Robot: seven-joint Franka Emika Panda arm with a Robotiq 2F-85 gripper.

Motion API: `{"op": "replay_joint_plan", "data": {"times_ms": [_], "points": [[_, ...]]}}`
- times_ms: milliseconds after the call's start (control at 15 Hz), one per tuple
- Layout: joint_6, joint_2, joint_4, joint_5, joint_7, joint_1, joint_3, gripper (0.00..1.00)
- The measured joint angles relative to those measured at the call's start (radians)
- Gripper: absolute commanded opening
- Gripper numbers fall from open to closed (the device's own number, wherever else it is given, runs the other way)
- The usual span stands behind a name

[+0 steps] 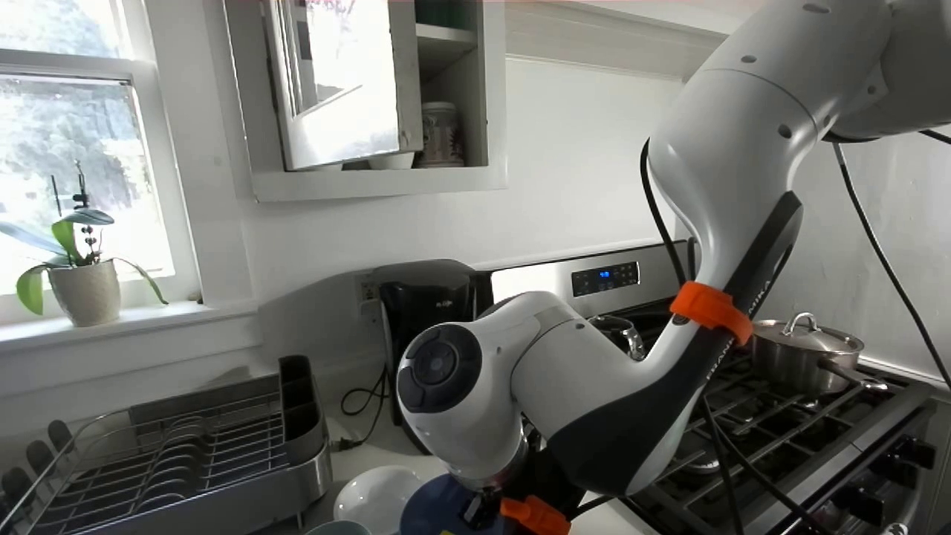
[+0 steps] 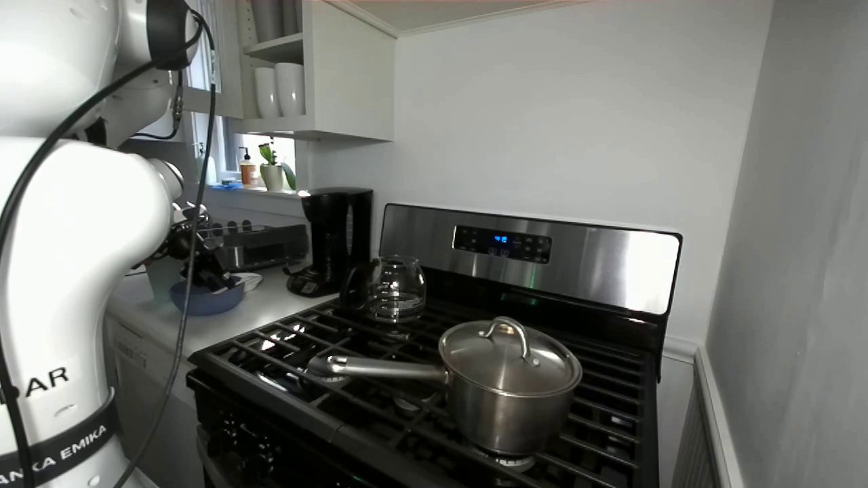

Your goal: Pick up the wooden fork and mix the contents of the kettle, put the wooden fork back on the blue bowl

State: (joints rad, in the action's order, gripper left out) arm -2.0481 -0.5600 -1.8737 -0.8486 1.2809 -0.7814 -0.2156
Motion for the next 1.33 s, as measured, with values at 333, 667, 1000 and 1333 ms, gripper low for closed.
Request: {"op": "replay_joint_plan", "data": {"times_ms": [333,667,1000,1333], "points": [[0.000,-0.006,0.006,0.000,0.000,-0.001,0.000,0.23],[0.006,-0.006,0.009,-0.001,0.000,-0.003,0.002,0.14],[0.011,-0.006,0.013,-0.001,0.001,-0.003,0.003,0.03],[0.017,-0.005,0.026,-0.001,0.009,-0.004,0.005,0.01]]}}
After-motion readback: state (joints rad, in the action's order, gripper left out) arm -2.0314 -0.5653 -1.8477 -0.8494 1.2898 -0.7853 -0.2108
